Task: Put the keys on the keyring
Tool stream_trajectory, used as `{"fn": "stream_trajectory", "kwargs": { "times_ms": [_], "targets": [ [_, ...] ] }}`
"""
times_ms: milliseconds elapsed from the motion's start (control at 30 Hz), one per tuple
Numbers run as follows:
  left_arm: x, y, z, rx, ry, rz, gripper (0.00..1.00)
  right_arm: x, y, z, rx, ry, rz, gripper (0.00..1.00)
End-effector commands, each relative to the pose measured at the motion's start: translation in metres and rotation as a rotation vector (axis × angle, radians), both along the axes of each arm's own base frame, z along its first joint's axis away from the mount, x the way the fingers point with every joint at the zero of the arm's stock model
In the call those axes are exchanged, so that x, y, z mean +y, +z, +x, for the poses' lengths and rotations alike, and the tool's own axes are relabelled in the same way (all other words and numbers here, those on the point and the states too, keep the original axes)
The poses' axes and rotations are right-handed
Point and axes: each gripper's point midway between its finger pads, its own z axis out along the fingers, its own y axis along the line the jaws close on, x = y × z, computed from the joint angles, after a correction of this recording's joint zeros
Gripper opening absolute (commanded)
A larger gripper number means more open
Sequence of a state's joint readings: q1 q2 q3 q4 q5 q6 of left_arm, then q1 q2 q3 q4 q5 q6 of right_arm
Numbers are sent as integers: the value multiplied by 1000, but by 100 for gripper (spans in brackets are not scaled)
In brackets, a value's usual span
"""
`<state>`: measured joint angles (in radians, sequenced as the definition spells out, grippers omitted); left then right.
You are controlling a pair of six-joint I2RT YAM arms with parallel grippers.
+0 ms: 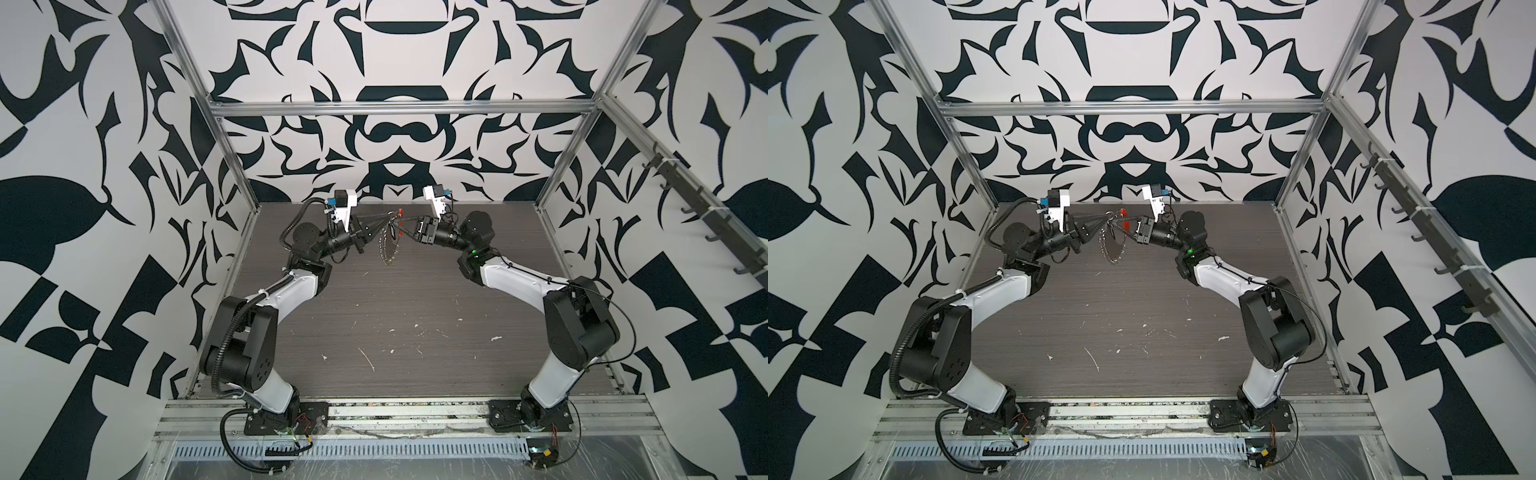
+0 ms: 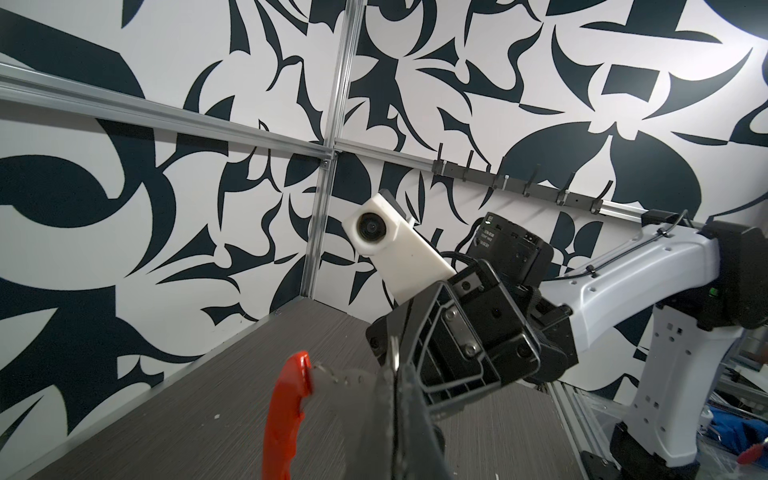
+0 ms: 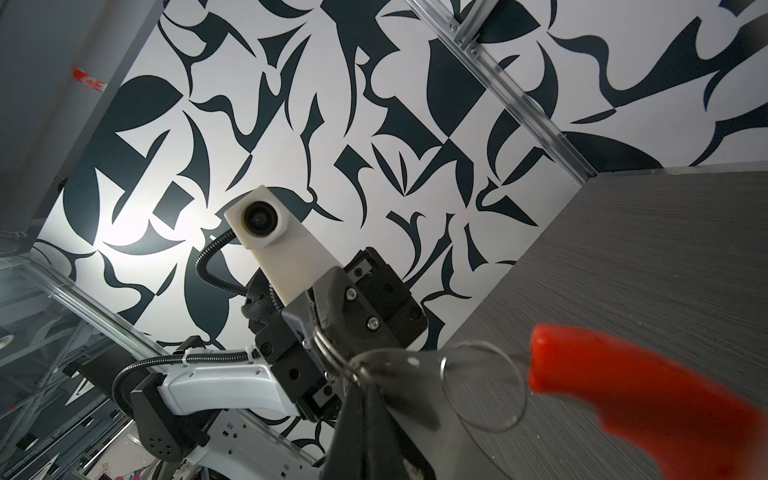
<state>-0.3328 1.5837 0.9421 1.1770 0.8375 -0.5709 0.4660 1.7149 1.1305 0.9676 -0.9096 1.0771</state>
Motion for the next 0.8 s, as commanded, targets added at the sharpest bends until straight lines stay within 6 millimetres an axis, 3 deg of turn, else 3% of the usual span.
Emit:
{"fn": "stream_trajectory", "kwargs": {
  "times_ms": [0, 367, 767],
  "targets": [
    [-6, 13, -21, -89, -51, 10, 0, -11, 27, -11, -95, -21, -12, 0],
    [-9, 3, -24, -87, -59, 83, 0, -31, 29, -17, -194, -126, -228, 0],
    [-10, -9, -27, -96, -57, 176, 0, -35, 25, -15, -187, -136, -314, 0]
  ]
}}
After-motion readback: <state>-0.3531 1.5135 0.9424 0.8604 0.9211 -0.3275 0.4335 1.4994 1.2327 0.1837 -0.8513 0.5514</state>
